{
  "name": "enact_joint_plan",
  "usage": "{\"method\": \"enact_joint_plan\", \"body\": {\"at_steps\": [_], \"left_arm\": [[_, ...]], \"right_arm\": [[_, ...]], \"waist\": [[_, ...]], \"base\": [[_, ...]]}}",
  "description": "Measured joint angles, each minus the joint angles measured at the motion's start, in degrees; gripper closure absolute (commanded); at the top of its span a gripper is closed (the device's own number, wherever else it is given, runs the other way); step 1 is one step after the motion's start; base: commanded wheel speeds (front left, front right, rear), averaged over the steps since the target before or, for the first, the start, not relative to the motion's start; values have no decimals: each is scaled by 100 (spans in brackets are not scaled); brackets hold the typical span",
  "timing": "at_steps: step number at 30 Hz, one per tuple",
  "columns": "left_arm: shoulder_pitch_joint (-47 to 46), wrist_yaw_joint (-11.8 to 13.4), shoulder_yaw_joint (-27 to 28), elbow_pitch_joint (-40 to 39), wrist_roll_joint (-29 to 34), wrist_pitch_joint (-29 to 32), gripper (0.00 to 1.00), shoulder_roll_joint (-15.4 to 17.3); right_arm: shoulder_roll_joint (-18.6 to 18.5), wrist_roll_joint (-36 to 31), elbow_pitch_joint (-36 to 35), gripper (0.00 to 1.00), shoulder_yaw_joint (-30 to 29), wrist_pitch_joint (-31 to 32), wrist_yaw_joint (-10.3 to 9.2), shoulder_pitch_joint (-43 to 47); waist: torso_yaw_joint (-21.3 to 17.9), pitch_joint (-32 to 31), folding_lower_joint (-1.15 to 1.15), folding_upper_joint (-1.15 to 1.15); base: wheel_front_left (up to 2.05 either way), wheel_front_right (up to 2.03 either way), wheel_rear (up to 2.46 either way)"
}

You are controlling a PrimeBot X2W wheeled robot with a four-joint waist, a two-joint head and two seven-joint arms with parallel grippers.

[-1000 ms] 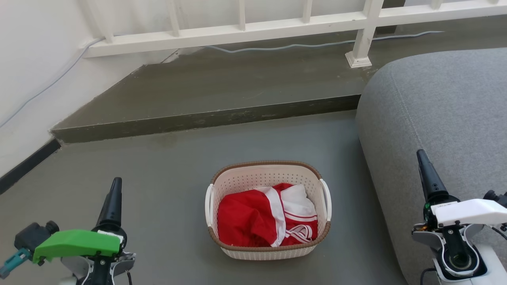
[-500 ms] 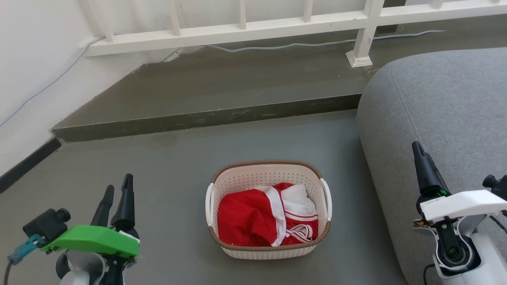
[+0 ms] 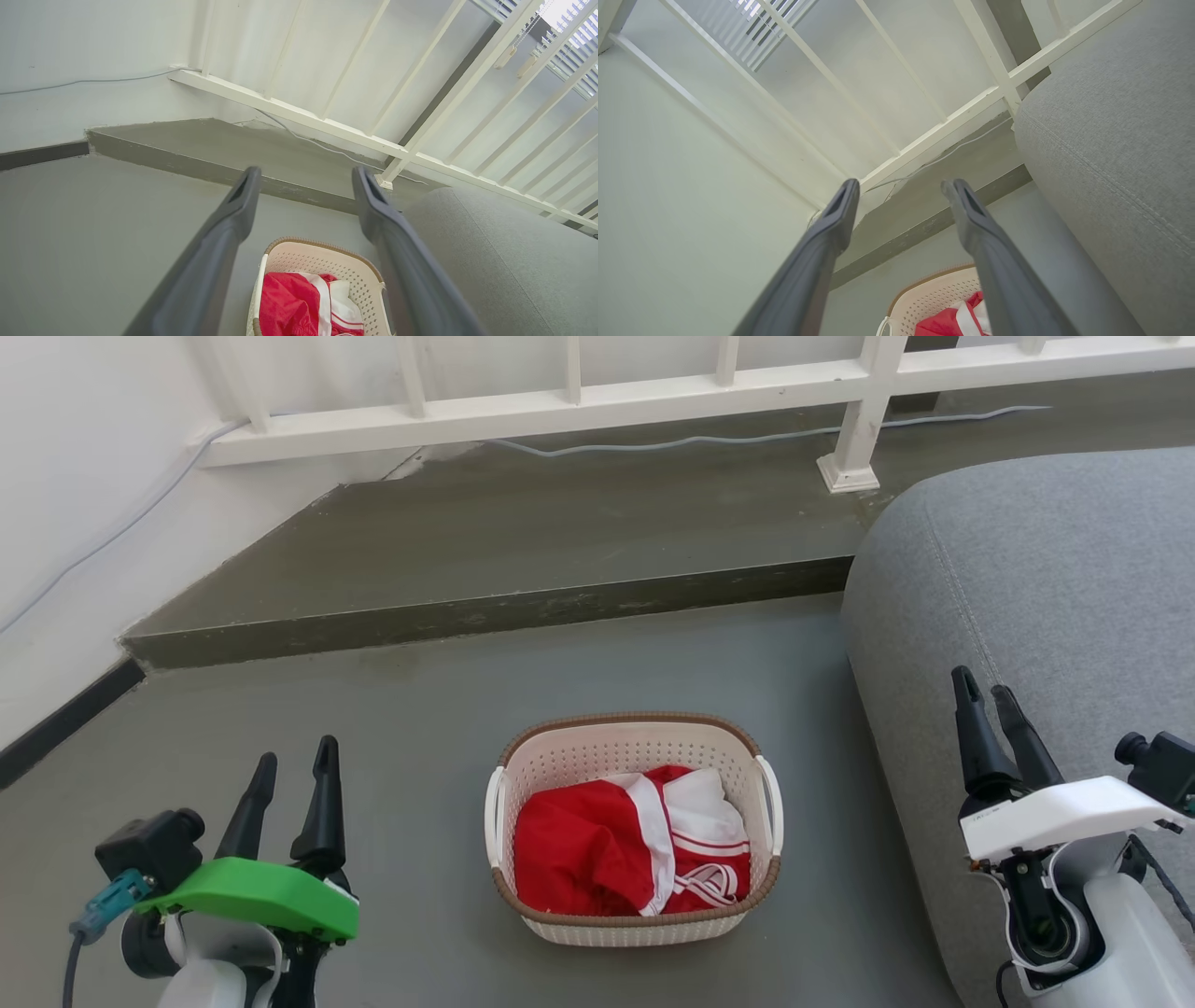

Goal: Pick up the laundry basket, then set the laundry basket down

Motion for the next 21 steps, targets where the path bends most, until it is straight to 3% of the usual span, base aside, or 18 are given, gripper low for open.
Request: {"method": "enact_joint_plan", "body": {"at_steps": [21], "left_arm": [[-124, 93, -90, -166, 1694, -411, 0, -105]], "right_arm": [[35, -1574, 16, 0, 176, -407, -55, -130]], "waist": [[25, 13, 0, 0]], "base": [[0, 0, 0]]}}
